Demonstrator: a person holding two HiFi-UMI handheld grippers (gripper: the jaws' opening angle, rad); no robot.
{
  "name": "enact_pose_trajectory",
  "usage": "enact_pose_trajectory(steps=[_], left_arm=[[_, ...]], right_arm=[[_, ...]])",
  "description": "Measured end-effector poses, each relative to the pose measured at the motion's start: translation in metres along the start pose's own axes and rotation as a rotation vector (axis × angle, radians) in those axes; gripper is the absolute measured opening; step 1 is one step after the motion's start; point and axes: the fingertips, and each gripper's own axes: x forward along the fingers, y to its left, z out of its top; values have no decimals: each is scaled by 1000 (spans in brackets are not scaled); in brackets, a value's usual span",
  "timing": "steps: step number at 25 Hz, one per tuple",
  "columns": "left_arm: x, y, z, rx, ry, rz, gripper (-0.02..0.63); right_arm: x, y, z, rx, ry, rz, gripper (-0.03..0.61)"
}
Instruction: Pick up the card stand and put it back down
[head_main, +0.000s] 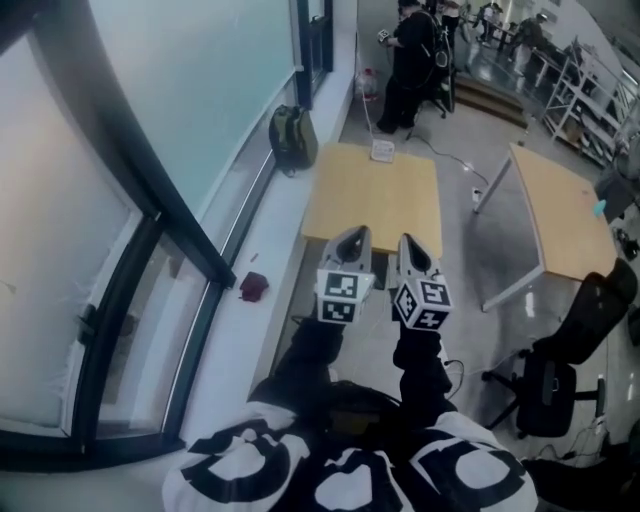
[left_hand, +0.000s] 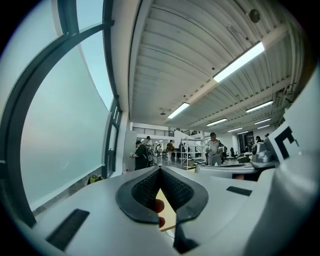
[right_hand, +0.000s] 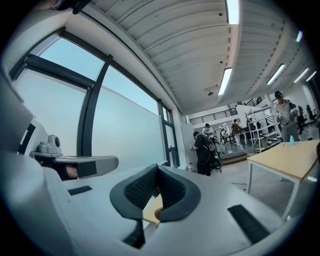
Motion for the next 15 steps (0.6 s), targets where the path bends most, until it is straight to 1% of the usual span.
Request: enact_pose_trajectory(steps=[4,7,11,13,15], left_arm=[[27,38,-15,-37,24,4,6],[42,50,-27,-60,42,-5,6],[71,64,-43,-94,70,8,6],[89,66,-47,-92,76,7,6],[112,68,-45,-83,66,7,6]], right_arm=[[45,12,-10,-30,26,13,14],[67,13,-13,-48,42,21,14],[95,1,-26,-68,75,29,14],[112,-12,-32,-56,84,30,14],[133,-26,-30,-47,76,34,14]])
